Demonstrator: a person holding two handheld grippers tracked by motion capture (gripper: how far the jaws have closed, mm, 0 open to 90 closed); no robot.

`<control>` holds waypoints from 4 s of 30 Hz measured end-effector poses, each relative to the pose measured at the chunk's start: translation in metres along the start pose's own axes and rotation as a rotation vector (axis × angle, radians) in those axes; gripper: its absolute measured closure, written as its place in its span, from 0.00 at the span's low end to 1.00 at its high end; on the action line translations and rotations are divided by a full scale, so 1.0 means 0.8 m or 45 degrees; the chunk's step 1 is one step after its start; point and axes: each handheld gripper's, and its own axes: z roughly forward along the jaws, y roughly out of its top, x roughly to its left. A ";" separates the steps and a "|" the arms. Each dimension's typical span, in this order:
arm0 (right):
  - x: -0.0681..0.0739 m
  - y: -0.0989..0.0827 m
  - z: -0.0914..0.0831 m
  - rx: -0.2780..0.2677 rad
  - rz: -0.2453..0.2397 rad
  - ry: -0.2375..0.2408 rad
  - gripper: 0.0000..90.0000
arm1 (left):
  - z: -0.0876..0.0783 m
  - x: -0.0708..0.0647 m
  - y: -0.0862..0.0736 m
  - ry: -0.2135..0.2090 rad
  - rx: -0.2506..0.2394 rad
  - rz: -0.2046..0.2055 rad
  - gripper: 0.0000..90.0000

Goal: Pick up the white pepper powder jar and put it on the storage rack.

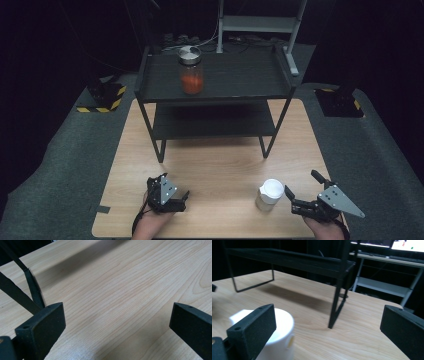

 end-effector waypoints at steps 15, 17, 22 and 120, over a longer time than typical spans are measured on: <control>0.023 -0.001 0.010 -0.001 -0.017 0.147 0.00 | 0.000 0.001 0.000 -0.009 -0.002 0.006 0.01; 0.025 -0.003 0.013 0.010 -0.021 0.159 0.00 | 0.000 0.001 0.000 -0.009 -0.001 0.006 0.01; 0.026 -0.008 0.019 0.036 -0.019 0.184 0.00 | 0.000 0.000 0.000 -0.009 -0.002 0.011 0.01; 0.005 0.056 0.045 -0.126 0.074 0.245 0.34 | -0.004 0.006 -0.004 -0.043 -0.018 0.013 0.01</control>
